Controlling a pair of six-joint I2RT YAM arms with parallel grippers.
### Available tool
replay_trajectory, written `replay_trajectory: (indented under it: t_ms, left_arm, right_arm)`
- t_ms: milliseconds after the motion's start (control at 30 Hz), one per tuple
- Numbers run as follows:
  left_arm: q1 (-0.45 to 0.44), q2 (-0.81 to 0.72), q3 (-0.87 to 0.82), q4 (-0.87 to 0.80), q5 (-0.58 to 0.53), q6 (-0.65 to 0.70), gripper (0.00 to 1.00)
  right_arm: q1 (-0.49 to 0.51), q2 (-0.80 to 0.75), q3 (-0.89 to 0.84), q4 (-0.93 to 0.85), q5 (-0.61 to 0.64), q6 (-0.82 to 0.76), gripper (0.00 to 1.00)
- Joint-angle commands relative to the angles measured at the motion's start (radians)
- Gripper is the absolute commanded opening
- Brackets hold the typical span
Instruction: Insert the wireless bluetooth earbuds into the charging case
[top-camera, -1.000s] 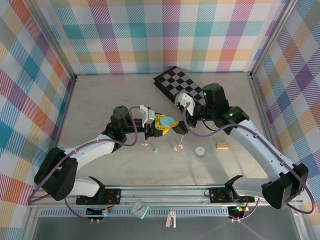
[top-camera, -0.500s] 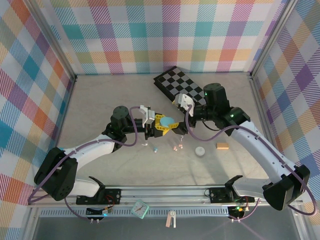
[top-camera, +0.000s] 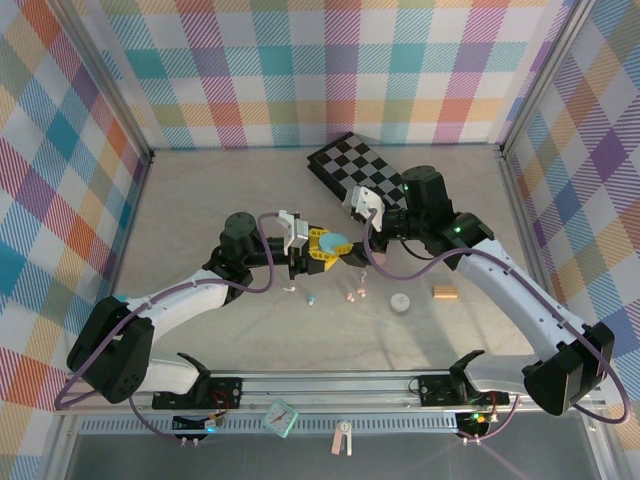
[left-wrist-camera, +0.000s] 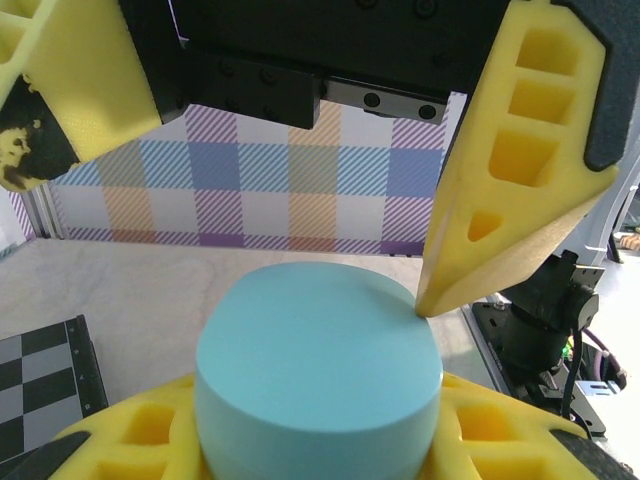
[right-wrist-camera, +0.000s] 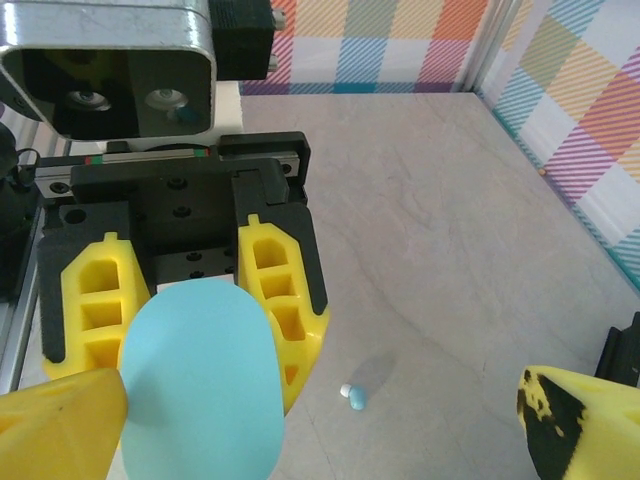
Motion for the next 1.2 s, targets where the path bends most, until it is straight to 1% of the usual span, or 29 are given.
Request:
replay_trajectory:
  t_ms: [0,133,300,433,667,1167]
  left_arm:
    - [-0.003,-0.019,-0.005,0.049,0.023,-0.012,0.36]
    - [-0.003,-0.015,-0.003,0.056,0.021,-0.016,0.36]
    - [-0.003,-0.013,-0.006,0.065,0.028,-0.026,0.37]
    - [-0.003,-0.018,-0.009,0.066,0.033,-0.025,0.36]
    - [-0.003,-0.019,-0.02,0.072,0.035,-0.018,0.36]
    - [-0.003,-0.035,-0.037,0.056,0.027,-0.002,0.36]
  right_arm:
    - [0.005,-0.002,-0.009,-0.029,-0.087,-0.058,0.99]
    - [0.017,0.009,-0.01,-0.055,-0.091,-0.081,0.99]
    - [0.019,0.023,-0.008,-0.035,-0.008,-0.058,0.99]
    - [0.017,0.026,-0.001,0.011,0.07,0.031,0.99]
    - [0.016,0.015,0.016,0.024,0.07,0.089,1.0]
    - [0.01,0.0,0.038,0.02,0.081,0.114,0.99]
